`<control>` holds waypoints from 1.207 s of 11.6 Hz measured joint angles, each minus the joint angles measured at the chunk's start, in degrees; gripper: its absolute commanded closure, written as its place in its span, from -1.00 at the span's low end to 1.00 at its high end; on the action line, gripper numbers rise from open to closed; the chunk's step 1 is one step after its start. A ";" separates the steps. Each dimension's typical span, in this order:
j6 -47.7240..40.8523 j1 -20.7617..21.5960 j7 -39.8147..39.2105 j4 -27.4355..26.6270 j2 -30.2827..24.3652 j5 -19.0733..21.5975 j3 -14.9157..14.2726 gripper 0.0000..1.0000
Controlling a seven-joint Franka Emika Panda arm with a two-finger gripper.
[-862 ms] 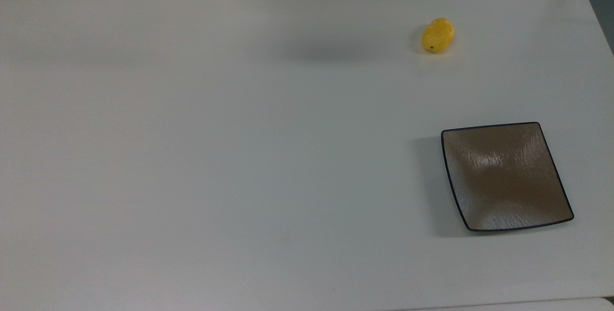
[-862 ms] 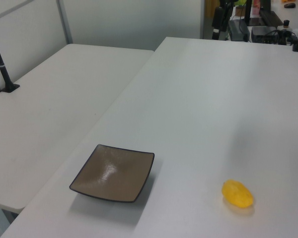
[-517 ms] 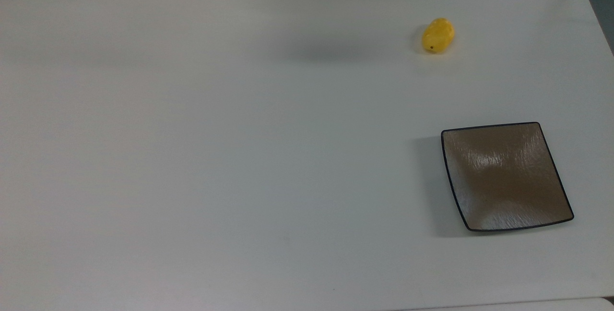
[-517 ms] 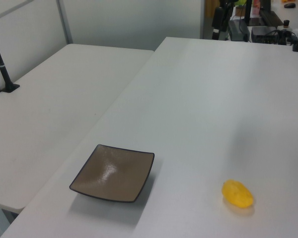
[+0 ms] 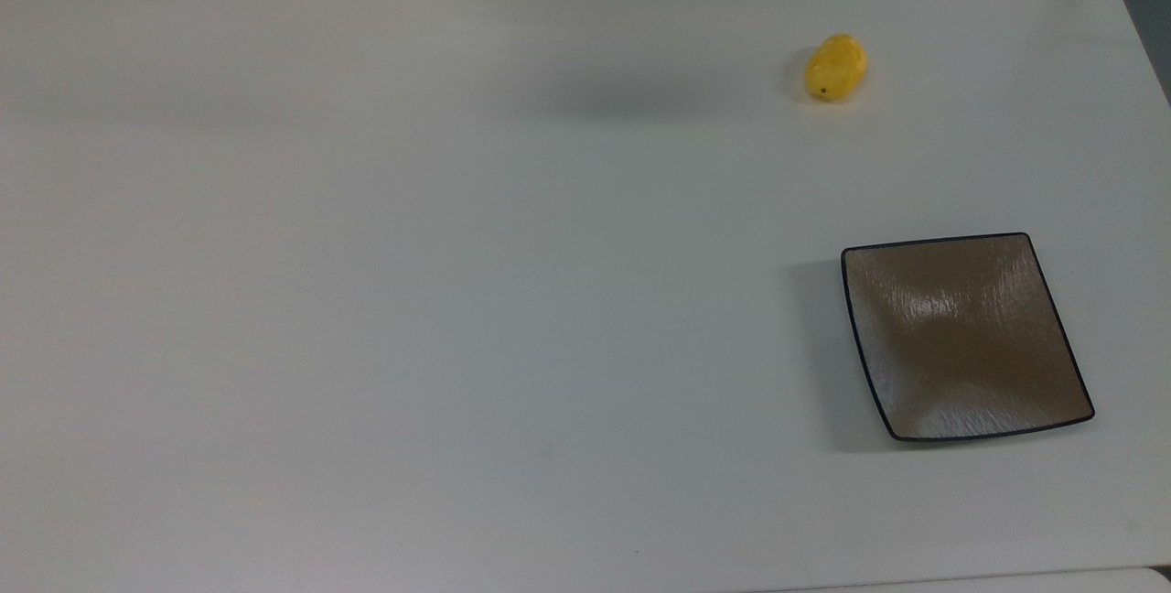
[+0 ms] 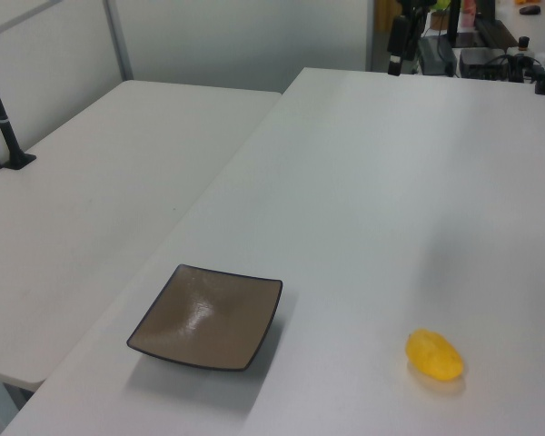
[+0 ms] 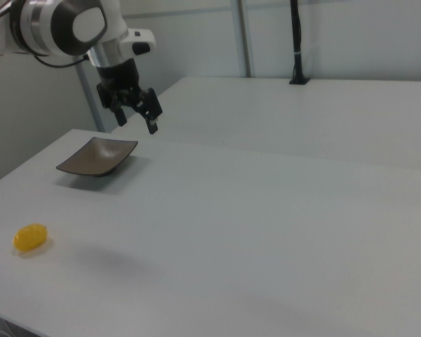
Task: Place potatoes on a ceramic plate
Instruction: 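Move the open gripper toward the yellow potato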
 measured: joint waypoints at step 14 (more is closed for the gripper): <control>-0.15 24.12 31.03 -2.43 0.55 0.07 6.21 -1.00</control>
